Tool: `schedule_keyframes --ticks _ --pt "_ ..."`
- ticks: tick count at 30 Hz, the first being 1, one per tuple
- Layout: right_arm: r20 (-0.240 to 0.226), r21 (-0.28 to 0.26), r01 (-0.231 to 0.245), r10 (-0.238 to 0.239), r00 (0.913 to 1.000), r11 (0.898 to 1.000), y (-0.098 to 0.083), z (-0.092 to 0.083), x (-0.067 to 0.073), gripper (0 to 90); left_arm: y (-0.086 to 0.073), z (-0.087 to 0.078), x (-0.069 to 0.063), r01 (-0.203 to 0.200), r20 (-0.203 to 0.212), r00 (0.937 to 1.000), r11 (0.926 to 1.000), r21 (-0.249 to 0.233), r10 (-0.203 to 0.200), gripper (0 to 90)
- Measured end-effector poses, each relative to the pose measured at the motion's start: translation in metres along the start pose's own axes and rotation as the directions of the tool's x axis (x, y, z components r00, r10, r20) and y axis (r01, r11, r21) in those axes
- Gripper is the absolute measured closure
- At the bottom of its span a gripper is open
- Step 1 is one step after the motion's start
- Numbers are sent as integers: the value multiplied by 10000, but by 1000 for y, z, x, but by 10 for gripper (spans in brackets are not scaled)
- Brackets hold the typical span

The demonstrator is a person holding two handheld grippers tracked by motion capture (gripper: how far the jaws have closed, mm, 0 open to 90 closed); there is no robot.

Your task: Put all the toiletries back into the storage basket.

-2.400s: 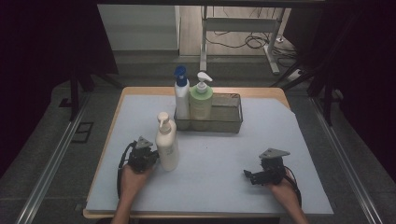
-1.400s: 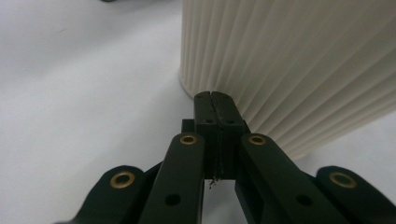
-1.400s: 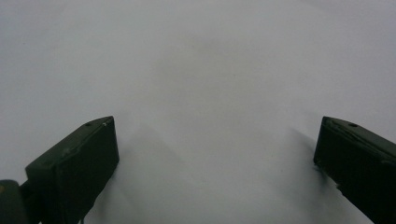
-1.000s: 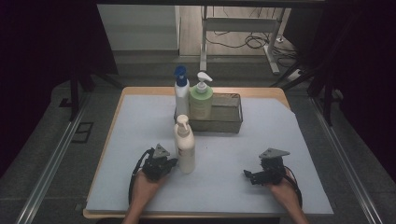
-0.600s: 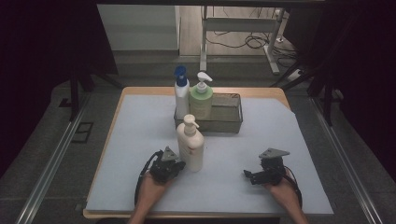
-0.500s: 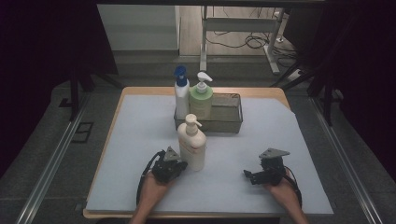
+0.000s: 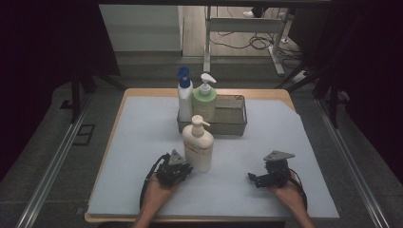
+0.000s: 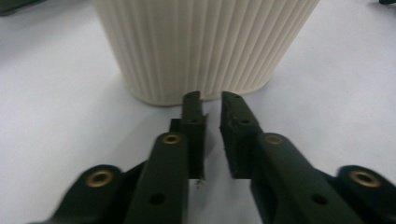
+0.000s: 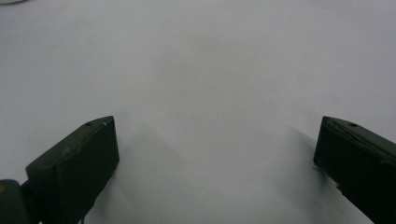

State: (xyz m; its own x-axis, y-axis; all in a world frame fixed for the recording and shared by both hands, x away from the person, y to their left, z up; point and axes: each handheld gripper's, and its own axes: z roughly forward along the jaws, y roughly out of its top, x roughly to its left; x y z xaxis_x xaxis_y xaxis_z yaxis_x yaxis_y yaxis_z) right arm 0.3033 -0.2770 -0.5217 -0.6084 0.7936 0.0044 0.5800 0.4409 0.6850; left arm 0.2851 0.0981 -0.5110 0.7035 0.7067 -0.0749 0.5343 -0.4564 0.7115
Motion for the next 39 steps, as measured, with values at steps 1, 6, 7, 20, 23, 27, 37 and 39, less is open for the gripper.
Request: schedule_keyframes --ticks 1,6,7,20,23,27,37,39 --pt "14 24 4 -4 10000 10000 0 0 0 0 -1 -1 0 3 -26 10000 10000 -20 -3 715" --pt "35 203 -15 15 10000 9998 3 -1 1 6 -5 -8 1 65 -215 9997 10000 -39 -66 560" --pt "38 197 53 -54 10000 9998 3 -1 1 10 -6 -9 2 93 -284 9996 10000 -17 -94 525" --pt "-536 -162 355 -363 9979 9992 14 -13 10 0 -26 -21 8 648 -1040 9926 9977 192 -624 131" --pt "-720 -295 470 -491 9962 9985 18 -16 14 0 -31 -24 10 704 -1210 9904 9973 219 -673 111" --pt "-856 -473 614 -653 9942 9970 25 -18 20 0 -35 -25 11 644 -1443 9877 9977 213 -606 107" --pt "-1384 -619 875 -954 9858 9942 44 -14 37 0 -38 -23 13 681 -1412 9880 9970 371 -622 105" --pt "-1544 -676 880 -976 9832 9938 50 -13 41 0 -38 -23 14 683 -1400 9882 9970 365 -626 105"
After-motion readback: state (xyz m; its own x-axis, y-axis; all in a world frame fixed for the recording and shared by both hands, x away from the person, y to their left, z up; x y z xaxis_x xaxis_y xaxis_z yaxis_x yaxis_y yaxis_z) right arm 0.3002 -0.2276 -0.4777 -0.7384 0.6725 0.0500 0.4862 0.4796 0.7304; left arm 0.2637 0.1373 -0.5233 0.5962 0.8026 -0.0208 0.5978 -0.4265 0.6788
